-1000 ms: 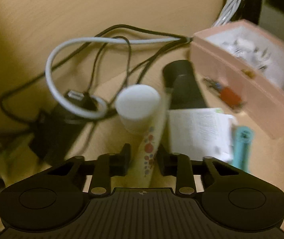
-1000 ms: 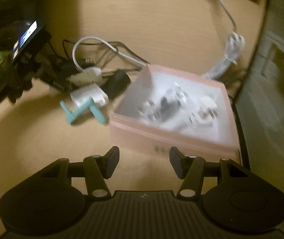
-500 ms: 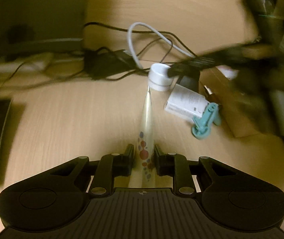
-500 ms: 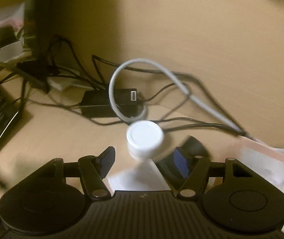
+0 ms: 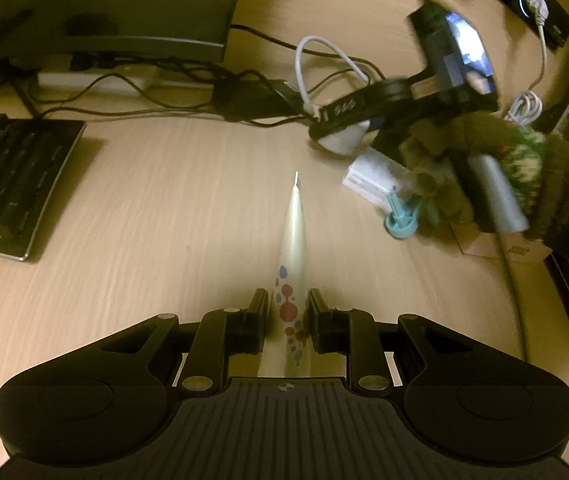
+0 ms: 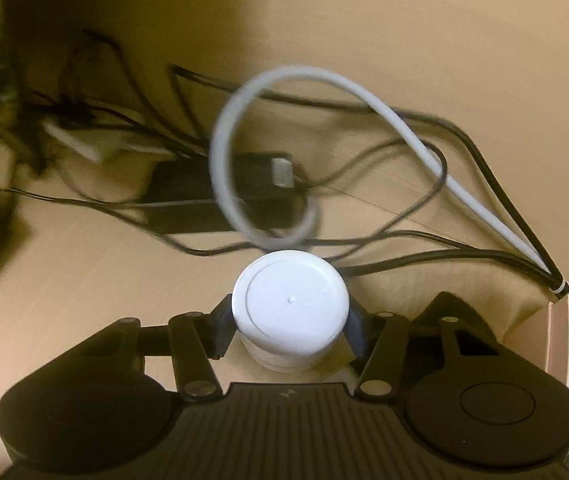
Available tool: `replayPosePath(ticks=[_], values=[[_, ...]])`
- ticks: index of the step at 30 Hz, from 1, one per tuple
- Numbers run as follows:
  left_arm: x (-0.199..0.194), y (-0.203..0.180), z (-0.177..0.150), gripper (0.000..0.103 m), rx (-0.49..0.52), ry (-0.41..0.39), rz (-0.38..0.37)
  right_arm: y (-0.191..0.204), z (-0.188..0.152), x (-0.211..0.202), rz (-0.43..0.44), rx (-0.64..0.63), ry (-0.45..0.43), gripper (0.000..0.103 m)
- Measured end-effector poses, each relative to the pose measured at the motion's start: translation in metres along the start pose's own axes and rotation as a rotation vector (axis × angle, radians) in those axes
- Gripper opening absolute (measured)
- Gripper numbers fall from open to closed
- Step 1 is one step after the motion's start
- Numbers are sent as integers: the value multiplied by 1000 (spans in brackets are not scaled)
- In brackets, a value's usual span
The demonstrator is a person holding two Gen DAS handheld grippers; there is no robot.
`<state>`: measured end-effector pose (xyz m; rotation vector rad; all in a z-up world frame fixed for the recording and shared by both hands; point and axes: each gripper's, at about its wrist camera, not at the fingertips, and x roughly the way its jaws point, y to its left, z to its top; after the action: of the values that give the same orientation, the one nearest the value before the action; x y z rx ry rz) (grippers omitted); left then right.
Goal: Organize rigid objects
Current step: 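Lift the cream tube with the left gripper while the right holds the white jar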
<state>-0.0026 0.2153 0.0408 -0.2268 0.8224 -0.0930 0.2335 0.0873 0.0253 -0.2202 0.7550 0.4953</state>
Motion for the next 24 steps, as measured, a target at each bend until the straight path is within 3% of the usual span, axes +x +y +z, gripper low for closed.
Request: replayPosePath(ticks=[5, 10, 16, 20, 22, 24], values=[[4, -10, -3, 24, 13, 23, -17, 19, -23, -83, 89, -83, -118, 54], [16, -22, -9, 25, 8, 47, 21, 23, -88, -153, 63, -150, -142, 54], [28, -44, -12, 25, -24, 65, 25, 8, -187, -182, -10, -8, -84, 55], [33, -62, -16, 25, 28, 90, 1, -14, -224, -185, -28, 152, -113, 55], [35, -69, -17, 24, 39, 99, -12, -17, -237, -187, -63, 174, -130, 64], [33, -76, -19, 24, 55, 102, -32, -15, -248, -188, -96, 174, -147, 65]])
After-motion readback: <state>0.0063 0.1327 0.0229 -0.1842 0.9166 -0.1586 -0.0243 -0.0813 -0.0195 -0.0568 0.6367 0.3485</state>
